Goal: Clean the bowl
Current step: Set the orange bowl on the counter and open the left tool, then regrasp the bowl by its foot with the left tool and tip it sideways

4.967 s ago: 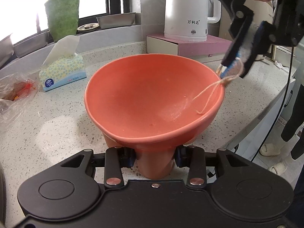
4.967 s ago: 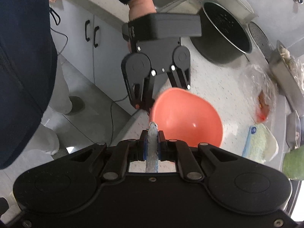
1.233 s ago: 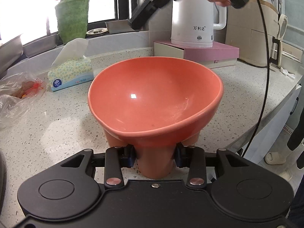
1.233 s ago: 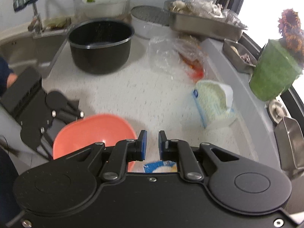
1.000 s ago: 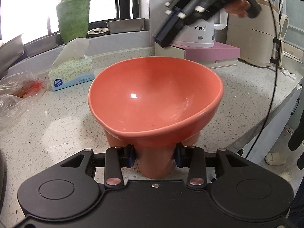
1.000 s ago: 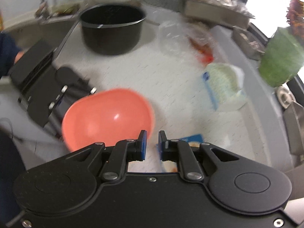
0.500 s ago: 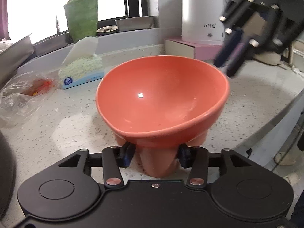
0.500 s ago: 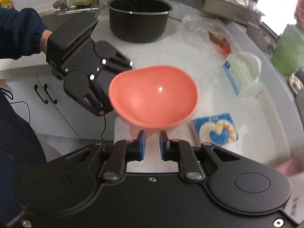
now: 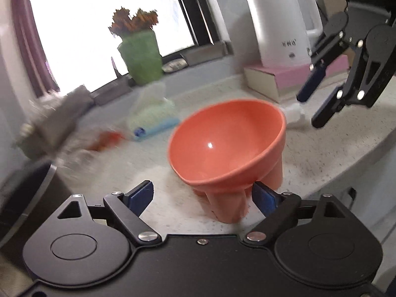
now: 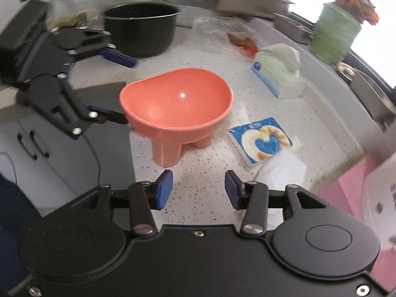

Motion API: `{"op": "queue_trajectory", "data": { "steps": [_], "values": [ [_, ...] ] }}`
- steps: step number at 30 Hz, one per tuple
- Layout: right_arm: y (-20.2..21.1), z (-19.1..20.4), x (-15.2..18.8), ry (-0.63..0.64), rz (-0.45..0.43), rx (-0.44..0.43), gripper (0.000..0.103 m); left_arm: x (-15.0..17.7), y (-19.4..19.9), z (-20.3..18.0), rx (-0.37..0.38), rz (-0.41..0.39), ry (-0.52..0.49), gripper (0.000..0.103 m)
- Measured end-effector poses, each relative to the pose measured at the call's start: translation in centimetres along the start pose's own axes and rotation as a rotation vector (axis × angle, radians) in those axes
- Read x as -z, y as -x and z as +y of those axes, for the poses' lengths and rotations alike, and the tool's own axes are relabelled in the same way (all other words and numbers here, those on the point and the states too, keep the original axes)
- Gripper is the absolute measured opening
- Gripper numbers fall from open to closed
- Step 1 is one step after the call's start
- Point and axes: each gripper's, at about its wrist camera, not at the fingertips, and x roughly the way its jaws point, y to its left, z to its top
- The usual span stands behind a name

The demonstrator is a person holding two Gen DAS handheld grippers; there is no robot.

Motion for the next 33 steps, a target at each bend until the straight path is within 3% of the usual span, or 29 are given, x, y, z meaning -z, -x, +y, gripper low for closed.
{"op": "queue_trajectory", "data": {
  "steps": [4, 8, 13, 15, 17, 21, 24, 28, 33],
  "values": [
    [0.1, 0.2, 0.5, -0.038, -0.022, 0.003, 0.053, -1.5, 0.8, -2.4, 0.015, -0.011, -0.228, 0.087],
    [0.3, 0.7, 0.6, -0.054, -0.049, 0.002, 0.053, -2.2, -1.4, -5.7, 0.071, 0.047, -0.643, 0.087],
    [0.7, 1.0, 1.0, -0.054, -0.071, 0.036, 0.053, -2.5, -5.3, -7.2, 0.122, 0.134, -0.823, 0.085],
    [0.8, 1.2, 1.3, -0.037, -0.073, 0.056, 0.053, -2.5, -6.7, -7.7, 0.14, 0.167, -0.88, 0.071],
    [0.9, 1.3, 1.7, -0.032, -0.074, 0.065, 0.054, -2.0, -7.7, -7.9, 0.153, 0.205, -0.92, 0.017],
    [1.2, 1.0, 2.1, -0.056, -0.085, 0.077, 0.056, -1.5, -8.1, -7.7, 0.151, 0.223, -0.873, 0.013],
    [1.1, 0.5, 2.3, -0.078, -0.091, 0.093, 0.063, -1.7, -8.1, -6.7, 0.155, 0.219, -0.778, 0.014],
    [0.7, 0.0, 2.1, -0.087, -0.09, 0.107, 0.064, -3.2, -7.8, -4.5, 0.144, 0.199, -0.552, 0.014],
    [-0.4, -0.4, 1.1, -0.079, -0.091, 0.135, 0.069, -4.4, -6.6, -0.9, 0.119, 0.166, -0.155, 0.013]
  ]
}}
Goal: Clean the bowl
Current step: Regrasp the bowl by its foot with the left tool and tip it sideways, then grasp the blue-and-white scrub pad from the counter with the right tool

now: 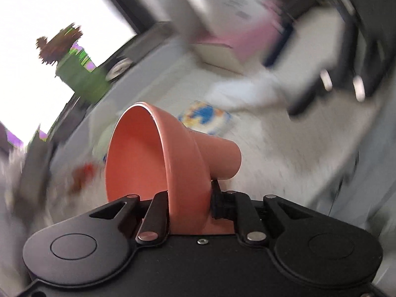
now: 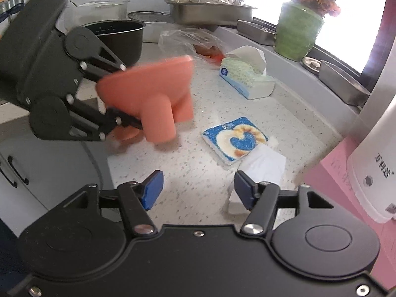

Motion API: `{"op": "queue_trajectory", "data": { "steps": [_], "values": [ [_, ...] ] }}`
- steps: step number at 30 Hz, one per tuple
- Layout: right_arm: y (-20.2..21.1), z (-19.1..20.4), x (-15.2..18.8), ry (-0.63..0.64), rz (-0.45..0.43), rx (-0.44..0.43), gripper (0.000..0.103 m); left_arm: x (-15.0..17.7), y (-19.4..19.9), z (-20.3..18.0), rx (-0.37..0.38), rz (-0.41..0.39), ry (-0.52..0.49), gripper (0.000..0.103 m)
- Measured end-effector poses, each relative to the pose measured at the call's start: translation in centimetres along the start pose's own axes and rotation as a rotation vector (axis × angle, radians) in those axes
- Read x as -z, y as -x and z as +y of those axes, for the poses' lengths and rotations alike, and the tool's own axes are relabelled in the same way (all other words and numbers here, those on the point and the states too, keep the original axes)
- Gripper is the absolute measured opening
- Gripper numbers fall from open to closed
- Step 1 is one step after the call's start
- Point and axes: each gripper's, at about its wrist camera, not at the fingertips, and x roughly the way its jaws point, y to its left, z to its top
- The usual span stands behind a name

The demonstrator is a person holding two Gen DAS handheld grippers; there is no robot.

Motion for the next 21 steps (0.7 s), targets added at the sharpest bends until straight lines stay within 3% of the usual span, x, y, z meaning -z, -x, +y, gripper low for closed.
{"op": "queue_trajectory", "data": {
  "steps": [3, 6, 11, 15, 16, 21],
  "values": [
    [-1.2, -0.2, -1.1, 0.011, -0.011, 0.037, 0.07, 0.5, 0.9, 2.0, 0.002, -0.035, 0.22, 0.013],
    [-2.7, -0.4, -2.3, 0.038, -0.014, 0.065, 0.081, 1.2, 1.6, 3.6, 0.012, -0.052, 0.391, 0.014],
    [-6.1, -0.5, -4.3, 0.193, 0.013, 0.095, 0.082, 2.9, 2.7, 6.7, 0.036, -0.089, 0.674, 0.014],
    [-8.8, -1.8, -5.6, 0.296, 0.082, 0.024, 0.084, 4.0, 2.9, 8.2, 0.052, -0.103, 0.775, 0.013],
    [-9.2, -2.1, -5.8, 0.319, 0.104, 0.003, 0.089, 4.2, 3.0, 8.4, 0.057, -0.107, 0.792, 0.014],
    [-11.7, -3.2, -6.4, 0.442, 0.215, -0.091, 0.091, 4.5, 3.2, 8.4, 0.043, -0.115, 0.822, 0.014]
  ]
}}
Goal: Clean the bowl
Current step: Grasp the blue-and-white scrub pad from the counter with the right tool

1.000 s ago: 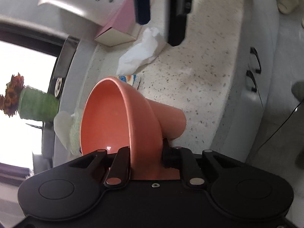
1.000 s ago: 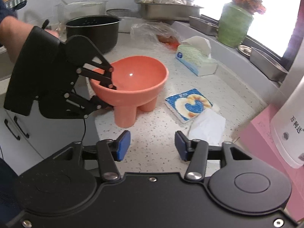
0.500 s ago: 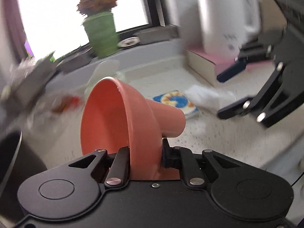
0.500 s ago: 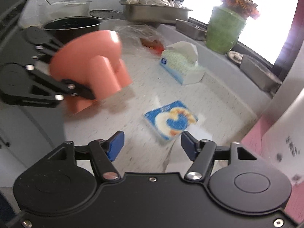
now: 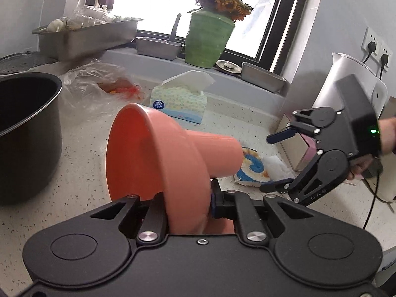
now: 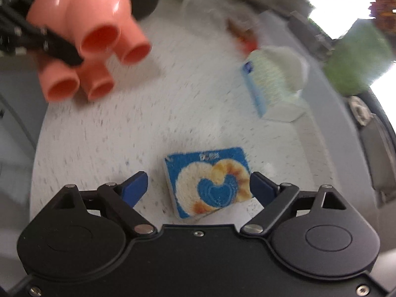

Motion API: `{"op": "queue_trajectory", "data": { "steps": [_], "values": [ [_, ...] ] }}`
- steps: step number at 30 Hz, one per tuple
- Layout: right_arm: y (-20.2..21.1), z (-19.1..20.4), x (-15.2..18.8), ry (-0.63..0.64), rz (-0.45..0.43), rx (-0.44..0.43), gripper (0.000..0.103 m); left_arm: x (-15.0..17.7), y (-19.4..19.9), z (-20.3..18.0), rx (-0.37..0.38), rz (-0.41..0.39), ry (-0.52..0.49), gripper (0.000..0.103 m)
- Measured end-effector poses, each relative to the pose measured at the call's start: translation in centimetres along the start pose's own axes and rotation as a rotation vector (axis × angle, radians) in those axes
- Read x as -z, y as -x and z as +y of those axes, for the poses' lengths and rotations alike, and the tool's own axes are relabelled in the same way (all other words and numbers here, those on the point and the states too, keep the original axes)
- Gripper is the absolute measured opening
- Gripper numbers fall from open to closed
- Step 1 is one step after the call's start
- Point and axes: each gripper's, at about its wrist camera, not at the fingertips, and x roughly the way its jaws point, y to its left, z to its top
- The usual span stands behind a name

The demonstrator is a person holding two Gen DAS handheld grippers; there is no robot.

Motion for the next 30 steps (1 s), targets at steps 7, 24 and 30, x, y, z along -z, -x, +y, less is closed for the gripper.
{"op": "queue_trajectory", "data": {
  "steps": [7, 24, 30],
  "values": [
    [-2.5, -0.2, -0.9, 0.177, 0.062, -0.089, 0.101, 0.0, -0.4, -0.1, 0.002, 0.005, -0.015, 0.014],
    [-7.6, -7.1, -2.4, -0.032, 0.229, -0.321, 0.103, -0.3, -0.6, -0.4, 0.005, 0.032, -0.059, 0.014],
    [-6.6, -6.6, -2.2, -0.036, 0.186, -0.301, 0.09, -0.5, -0.7, 0.2, 0.029, 0.041, -0.031, 0.014]
  ]
}}
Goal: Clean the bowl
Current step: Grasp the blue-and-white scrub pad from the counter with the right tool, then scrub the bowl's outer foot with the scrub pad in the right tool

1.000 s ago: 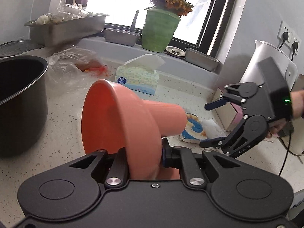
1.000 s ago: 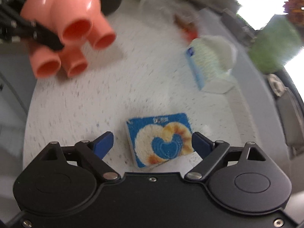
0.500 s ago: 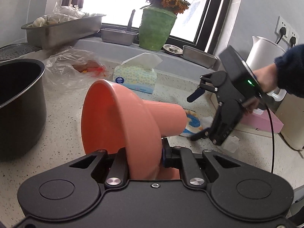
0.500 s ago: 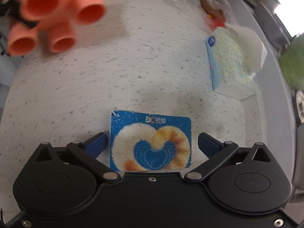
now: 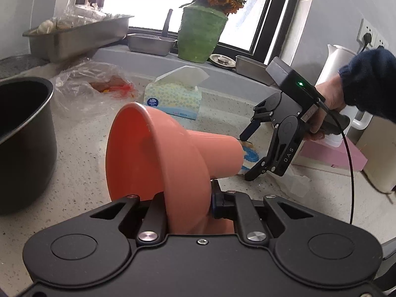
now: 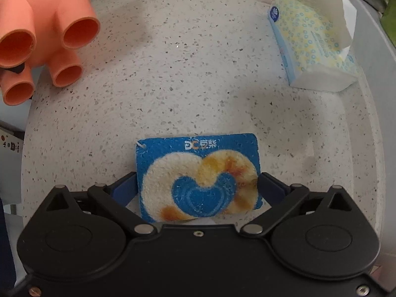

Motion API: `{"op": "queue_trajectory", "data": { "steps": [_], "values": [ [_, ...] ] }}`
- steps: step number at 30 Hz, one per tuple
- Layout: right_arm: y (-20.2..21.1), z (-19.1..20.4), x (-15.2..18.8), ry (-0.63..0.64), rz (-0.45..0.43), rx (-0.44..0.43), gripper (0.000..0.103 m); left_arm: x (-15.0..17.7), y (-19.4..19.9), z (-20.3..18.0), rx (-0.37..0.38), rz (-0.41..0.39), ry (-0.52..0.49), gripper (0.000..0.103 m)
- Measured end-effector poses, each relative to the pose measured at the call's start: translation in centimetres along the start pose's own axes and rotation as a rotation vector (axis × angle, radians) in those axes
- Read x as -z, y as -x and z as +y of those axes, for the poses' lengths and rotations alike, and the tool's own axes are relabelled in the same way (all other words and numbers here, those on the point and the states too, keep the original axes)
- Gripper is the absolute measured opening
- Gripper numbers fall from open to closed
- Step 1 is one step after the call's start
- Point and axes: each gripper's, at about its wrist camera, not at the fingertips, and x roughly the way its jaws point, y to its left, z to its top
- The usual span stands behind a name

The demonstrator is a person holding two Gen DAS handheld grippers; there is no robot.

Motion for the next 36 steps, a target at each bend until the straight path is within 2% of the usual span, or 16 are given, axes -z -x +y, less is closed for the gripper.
{"op": "queue_trajectory", "data": {
  "steps": [1, 2, 4, 9, 11, 16, 20, 25, 30, 36],
  "values": [
    [0.5, 0.2, 0.0, -0.004, -0.029, 0.003, 0.072, 0.0, 0.0, 0.0, 0.003, 0.002, -0.004, 0.014],
    [1.1, 0.4, 0.1, -0.017, -0.055, 0.003, 0.061, -0.1, 0.0, 0.0, 0.006, 0.003, -0.008, 0.014],
    [2.0, 0.7, 0.1, -0.036, -0.098, 0.004, 0.056, -0.1, -0.2, 0.0, 0.013, 0.005, -0.018, 0.014],
    [2.5, 2.1, 1.2, -0.036, -0.129, 0.029, 0.051, -0.2, -0.4, -0.3, 0.021, 0.008, -0.045, 0.014],
    [3.4, 2.4, 1.9, -0.07, -0.181, 0.016, 0.041, -0.1, -0.3, -0.3, 0.021, 0.005, -0.041, 0.014],
    [5.1, 3.7, 2.8, -0.073, -0.261, 0.017, 0.025, 0.0, -0.3, -0.3, 0.018, -0.002, -0.033, 0.014],
    [7.2, 4.5, 3.4, -0.089, -0.334, 0.051, 0.017, 0.0, -0.4, -0.7, 0.017, 0.001, -0.052, 0.014],
    [9.7, 5.1, 4.3, -0.145, -0.406, 0.027, 0.013, -0.1, -0.4, -0.8, 0.016, 0.002, -0.062, 0.014],
    [11.4, 6.2, 5.2, -0.223, -0.49, -0.078, 0.012, -0.1, -0.6, -1.1, 0.026, 0.003, -0.077, 0.014],
    [13.6, 7.1, 5.7, -0.297, -0.59, -0.165, 0.012, 0.0, -0.7, -1.4, 0.04, 0.004, -0.103, 0.014]
  ]
}}
